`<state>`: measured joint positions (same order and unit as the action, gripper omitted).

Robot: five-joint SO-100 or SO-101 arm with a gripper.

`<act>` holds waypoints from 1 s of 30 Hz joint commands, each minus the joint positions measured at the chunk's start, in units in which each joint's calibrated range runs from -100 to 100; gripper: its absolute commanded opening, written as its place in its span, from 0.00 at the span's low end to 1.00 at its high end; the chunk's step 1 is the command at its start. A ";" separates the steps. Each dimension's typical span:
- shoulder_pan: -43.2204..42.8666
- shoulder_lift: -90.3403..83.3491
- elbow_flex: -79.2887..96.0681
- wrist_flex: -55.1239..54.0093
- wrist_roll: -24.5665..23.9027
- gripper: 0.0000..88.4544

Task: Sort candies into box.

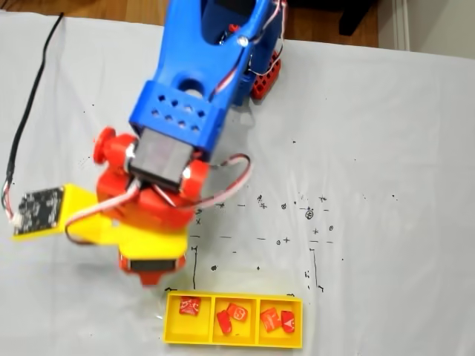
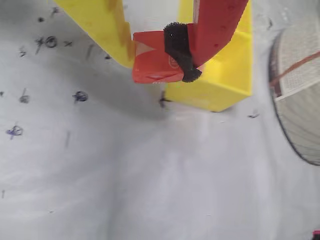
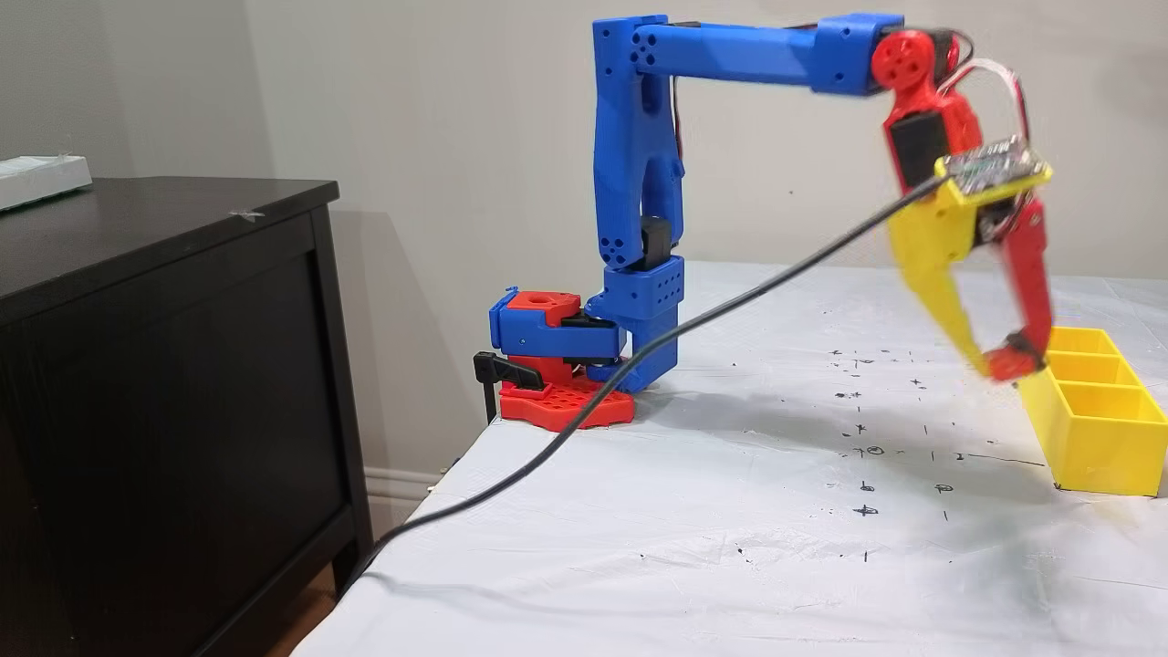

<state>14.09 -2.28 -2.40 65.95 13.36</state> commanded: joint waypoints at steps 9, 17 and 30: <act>-6.75 13.31 -23.69 4.25 -4.54 0.00; -8.47 16.53 -23.41 2.12 -5.57 0.00; -8.02 28.92 -39.98 11.94 -5.13 0.06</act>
<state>6.28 24.79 -29.34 72.78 7.84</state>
